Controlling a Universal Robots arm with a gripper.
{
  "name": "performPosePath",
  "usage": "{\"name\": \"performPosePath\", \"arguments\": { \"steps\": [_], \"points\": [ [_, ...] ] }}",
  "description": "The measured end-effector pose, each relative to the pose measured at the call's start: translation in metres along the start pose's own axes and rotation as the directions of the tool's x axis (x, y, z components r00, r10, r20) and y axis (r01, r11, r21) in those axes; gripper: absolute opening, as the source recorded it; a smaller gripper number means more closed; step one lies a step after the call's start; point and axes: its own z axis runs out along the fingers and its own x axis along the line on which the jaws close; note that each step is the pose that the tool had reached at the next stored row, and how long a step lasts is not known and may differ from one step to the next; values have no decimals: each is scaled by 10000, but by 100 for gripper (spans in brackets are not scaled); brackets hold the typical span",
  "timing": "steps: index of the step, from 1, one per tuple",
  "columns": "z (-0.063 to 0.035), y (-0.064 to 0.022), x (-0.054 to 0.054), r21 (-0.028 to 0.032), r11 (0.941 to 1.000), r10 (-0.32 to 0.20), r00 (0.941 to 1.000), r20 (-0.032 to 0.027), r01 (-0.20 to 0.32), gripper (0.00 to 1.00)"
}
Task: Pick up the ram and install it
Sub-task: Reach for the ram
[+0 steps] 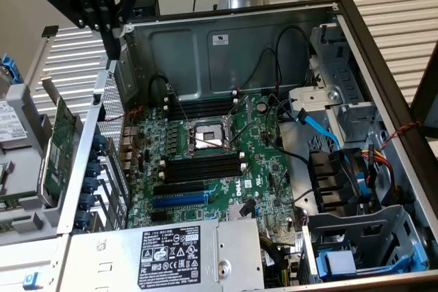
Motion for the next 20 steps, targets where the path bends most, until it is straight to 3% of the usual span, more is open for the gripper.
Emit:
{"name": "performPosePath", "arguments": {
  "steps": [20],
  "points": [
    [26,-66,910,2,10000,3,10000,-33,-3,11]
  ]
}}
